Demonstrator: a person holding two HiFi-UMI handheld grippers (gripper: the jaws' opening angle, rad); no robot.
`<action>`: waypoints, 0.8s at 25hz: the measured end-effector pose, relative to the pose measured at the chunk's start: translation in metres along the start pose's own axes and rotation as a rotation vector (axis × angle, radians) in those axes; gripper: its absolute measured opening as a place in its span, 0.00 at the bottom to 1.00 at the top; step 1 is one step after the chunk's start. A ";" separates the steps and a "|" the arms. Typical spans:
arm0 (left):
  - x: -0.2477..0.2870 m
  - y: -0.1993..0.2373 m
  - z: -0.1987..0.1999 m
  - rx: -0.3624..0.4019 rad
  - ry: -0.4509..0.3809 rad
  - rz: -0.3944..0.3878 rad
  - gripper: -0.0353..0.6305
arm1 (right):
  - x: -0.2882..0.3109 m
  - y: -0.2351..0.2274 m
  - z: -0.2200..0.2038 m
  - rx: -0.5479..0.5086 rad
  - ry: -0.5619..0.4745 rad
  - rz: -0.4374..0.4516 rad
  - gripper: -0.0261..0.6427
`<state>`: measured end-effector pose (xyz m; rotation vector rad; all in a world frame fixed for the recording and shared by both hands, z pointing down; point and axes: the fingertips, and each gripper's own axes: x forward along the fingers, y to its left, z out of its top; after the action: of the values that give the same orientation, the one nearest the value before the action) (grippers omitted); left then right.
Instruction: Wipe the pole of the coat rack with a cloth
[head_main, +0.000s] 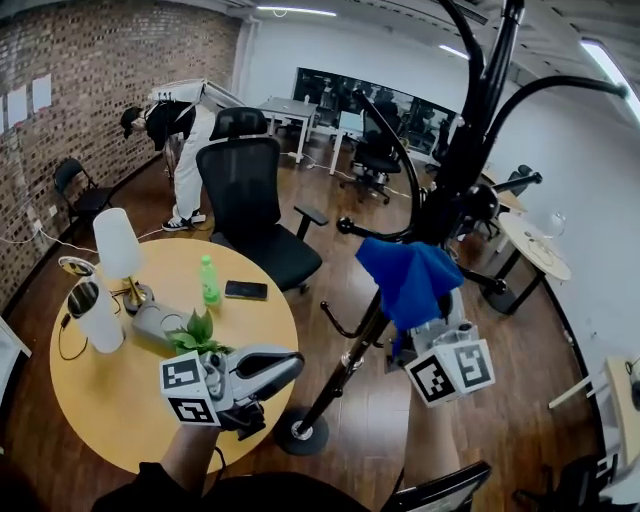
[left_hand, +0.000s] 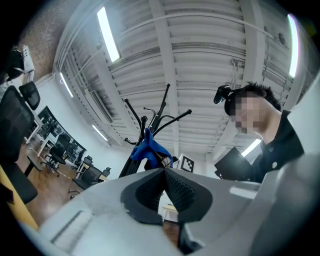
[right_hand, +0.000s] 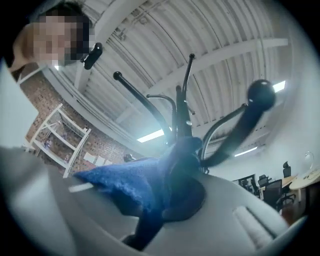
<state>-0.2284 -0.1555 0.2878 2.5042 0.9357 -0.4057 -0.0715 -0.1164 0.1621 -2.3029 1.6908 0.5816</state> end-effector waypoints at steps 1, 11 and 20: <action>0.000 0.001 -0.002 -0.005 0.001 0.002 0.05 | -0.006 -0.001 -0.012 0.009 0.021 -0.003 0.07; 0.005 0.004 -0.018 -0.049 0.009 0.007 0.05 | -0.081 0.012 -0.194 0.199 0.384 -0.010 0.07; 0.010 0.004 -0.024 -0.062 0.019 0.007 0.05 | -0.127 0.042 -0.258 0.463 0.668 0.000 0.07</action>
<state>-0.2156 -0.1410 0.3058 2.4591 0.9318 -0.3457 -0.0977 -0.1246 0.4512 -2.2555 1.8121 -0.6008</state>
